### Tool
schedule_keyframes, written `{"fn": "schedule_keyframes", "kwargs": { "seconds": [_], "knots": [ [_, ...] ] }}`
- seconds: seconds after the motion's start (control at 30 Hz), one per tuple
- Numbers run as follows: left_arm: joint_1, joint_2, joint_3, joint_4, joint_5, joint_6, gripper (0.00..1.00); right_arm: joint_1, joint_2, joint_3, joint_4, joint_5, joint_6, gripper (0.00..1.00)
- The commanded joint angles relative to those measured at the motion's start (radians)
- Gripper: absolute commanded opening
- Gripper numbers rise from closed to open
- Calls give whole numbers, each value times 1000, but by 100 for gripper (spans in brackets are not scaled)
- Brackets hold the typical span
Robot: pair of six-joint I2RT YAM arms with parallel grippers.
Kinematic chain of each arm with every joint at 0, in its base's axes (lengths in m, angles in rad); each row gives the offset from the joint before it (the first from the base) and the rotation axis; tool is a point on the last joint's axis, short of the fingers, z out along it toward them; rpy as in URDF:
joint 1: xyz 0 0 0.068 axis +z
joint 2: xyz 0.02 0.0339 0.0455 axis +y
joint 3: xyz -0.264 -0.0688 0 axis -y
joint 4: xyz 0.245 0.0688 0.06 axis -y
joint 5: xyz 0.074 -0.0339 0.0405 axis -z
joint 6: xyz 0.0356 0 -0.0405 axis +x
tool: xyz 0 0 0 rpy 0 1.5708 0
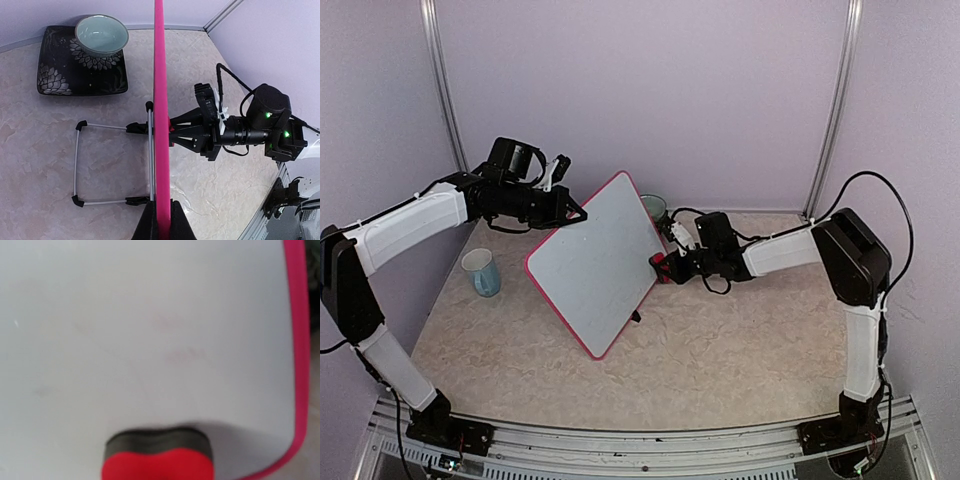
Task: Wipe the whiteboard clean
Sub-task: Erase the whiteboard at the center of the board.
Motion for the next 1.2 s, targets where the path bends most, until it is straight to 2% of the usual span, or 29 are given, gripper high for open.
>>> {"fn": "schedule_keyframes", "kwargs": {
  "seconds": [0.0, 0.73, 1.17],
  "knots": [
    [2, 6, -19, -8, 39, -3, 0, 20, -68, -62, 248, -18, 63, 0],
    [53, 5, -46, 36, 49, -57, 0, 200, 29, -168, 445, 116, 110, 1],
    [62, 2, -51, 46, 53, -64, 0, 318, 58, -198, 533, 105, 129, 1]
  ]
}}
